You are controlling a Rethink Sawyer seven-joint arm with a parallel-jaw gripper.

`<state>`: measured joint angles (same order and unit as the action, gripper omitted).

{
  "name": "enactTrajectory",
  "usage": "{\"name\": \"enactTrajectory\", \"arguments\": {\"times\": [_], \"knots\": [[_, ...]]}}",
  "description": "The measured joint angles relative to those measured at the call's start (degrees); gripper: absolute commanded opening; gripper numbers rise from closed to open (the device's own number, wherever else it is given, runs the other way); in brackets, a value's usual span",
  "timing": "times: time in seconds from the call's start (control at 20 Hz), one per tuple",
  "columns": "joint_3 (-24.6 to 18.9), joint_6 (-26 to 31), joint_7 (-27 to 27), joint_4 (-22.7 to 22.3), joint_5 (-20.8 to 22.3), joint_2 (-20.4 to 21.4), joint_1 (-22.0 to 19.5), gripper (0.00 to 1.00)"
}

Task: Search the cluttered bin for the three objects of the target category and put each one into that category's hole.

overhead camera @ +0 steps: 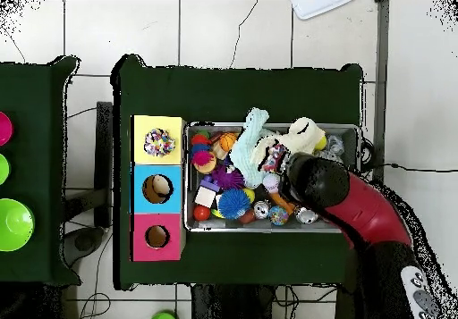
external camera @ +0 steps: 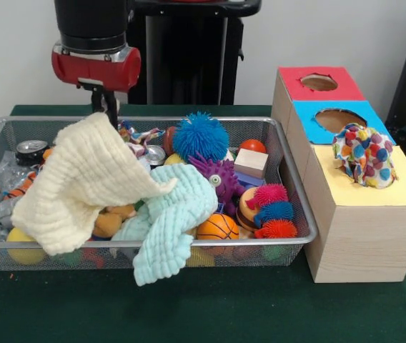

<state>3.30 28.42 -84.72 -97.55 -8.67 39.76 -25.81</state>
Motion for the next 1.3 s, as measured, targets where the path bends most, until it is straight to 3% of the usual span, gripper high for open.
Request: {"name": "enactTrajectory", "arguments": {"times": [0.4,0.7,1.0,1.3], "knots": [[0.0,0.1,0.0,-9.4,-1.3,4.2,0.0,0.00],[0.1,2.7,0.0,-13.5,-3.3,5.4,0.5,0.00],[0.0,7.2,0.0,-16.6,-7.5,6.2,2.0,0.00],[-0.1,7.7,-0.6,-20.1,-14.3,7.0,4.2,0.00]]}}
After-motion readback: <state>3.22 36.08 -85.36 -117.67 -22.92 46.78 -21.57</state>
